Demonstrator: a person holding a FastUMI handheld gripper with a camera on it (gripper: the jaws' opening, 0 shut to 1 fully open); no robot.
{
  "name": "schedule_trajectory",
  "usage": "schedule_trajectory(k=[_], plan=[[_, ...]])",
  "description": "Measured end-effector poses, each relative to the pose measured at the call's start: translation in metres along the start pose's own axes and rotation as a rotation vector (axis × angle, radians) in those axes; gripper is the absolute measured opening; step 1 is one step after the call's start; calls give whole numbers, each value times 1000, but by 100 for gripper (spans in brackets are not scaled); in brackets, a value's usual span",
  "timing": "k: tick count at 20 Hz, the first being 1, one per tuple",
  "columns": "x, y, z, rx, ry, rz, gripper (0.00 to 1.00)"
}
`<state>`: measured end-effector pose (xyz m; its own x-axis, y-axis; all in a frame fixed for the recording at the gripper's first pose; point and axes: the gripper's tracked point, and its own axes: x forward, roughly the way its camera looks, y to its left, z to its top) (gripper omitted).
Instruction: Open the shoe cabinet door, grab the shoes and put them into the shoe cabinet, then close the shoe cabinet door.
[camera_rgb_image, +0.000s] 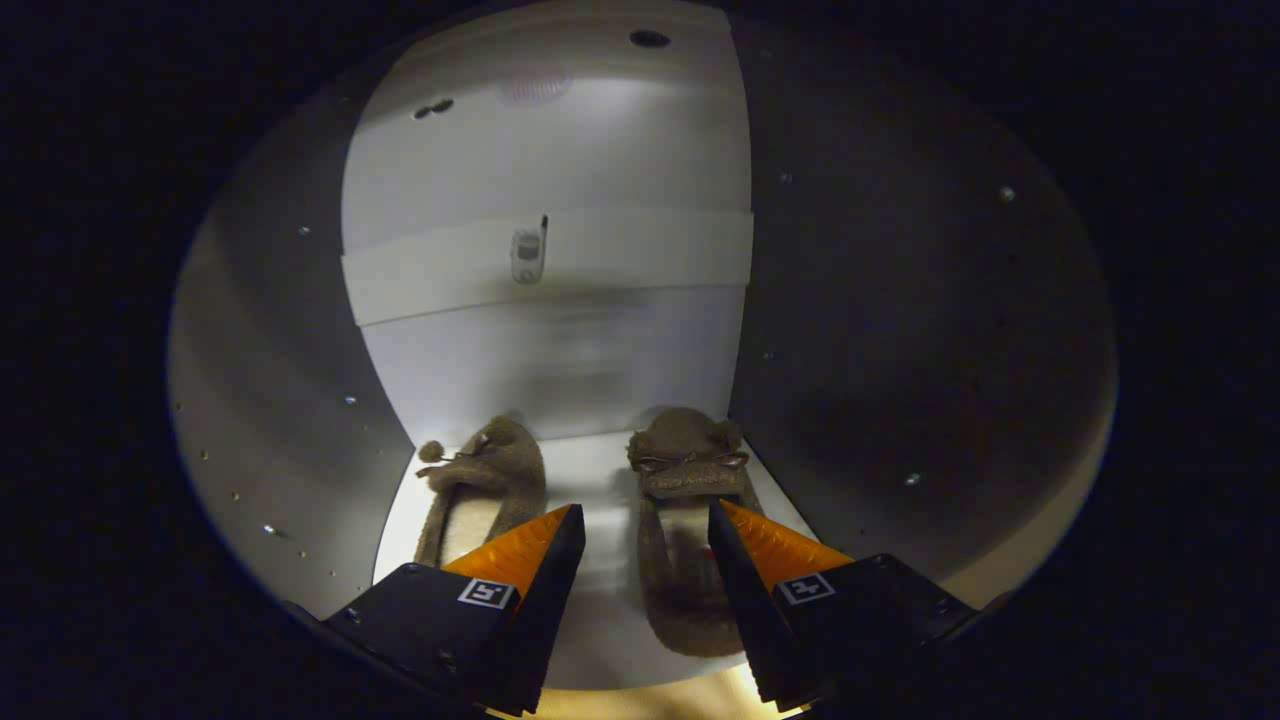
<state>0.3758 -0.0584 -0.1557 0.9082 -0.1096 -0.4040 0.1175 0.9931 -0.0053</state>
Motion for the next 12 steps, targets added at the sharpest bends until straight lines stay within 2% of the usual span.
schedule_trajectory(k=[5, 7, 9, 12], plan=[[-85, 8, 29, 26, -142, 40, 83], [-122, 8, 40, 33, -205, 52, 94], [-160, 7, 41, 42, -248, 58, 99], [-213, 0, 35, 73, -299, 68, 99]])
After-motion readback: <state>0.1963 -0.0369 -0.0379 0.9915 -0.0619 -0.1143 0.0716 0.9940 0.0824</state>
